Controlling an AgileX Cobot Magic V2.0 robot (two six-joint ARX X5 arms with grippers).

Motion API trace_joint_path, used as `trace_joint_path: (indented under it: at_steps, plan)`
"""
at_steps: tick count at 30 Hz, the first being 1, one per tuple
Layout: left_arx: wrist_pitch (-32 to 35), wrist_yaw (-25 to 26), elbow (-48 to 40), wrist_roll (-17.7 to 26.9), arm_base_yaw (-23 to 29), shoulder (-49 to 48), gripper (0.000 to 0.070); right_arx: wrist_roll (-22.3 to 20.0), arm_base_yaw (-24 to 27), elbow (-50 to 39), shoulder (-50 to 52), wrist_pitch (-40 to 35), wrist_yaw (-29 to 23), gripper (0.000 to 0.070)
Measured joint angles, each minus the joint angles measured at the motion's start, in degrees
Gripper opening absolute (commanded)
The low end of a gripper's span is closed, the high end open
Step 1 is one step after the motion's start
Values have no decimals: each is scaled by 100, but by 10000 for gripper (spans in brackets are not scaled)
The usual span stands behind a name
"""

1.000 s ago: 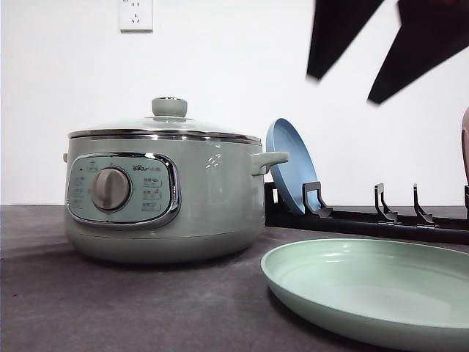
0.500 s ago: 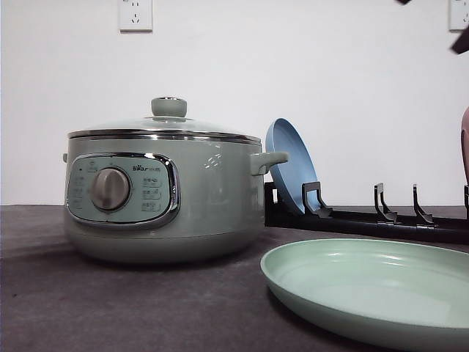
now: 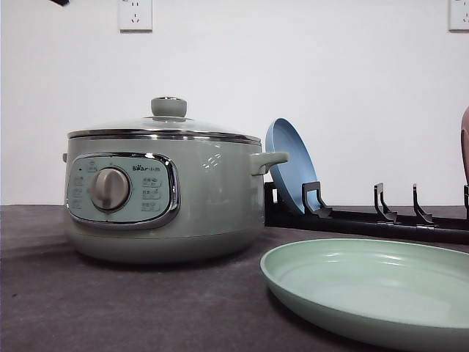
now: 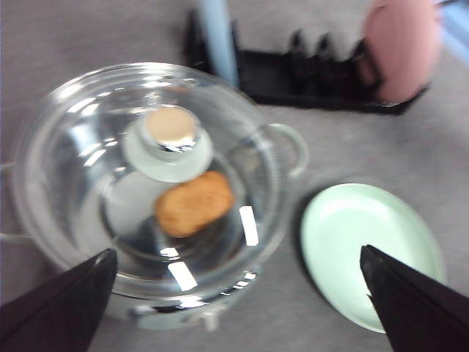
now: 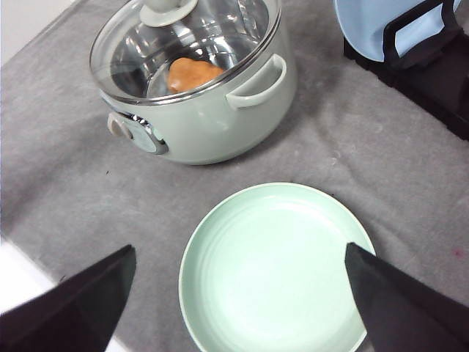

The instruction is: Transfer potato from steamer to green plate

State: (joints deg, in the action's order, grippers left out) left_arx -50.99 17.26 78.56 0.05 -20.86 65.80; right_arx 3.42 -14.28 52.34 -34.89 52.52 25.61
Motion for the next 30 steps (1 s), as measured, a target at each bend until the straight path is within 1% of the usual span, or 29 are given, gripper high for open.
trace_joint_path:
  at_steps: [6,10,15,18,30]
  plan:
    - [-704,-972,1304,193,-338,1326,664,47,0,0,233,48,138,579]
    - [-1010,-1413,2092,307,-491,2166,664,103,0,0,245,56,140,579]
    - [-1090,-1456,2754,420,-585,3024,664,151,0,0,245,56,142,579]
    - [-1076,-1456,2970,460,-592,3389,664,153,0,0,245,56,140,579]
    - [-1091,-1460,3004,497,-591,4044,655,153,0,0,245,56,140,579]
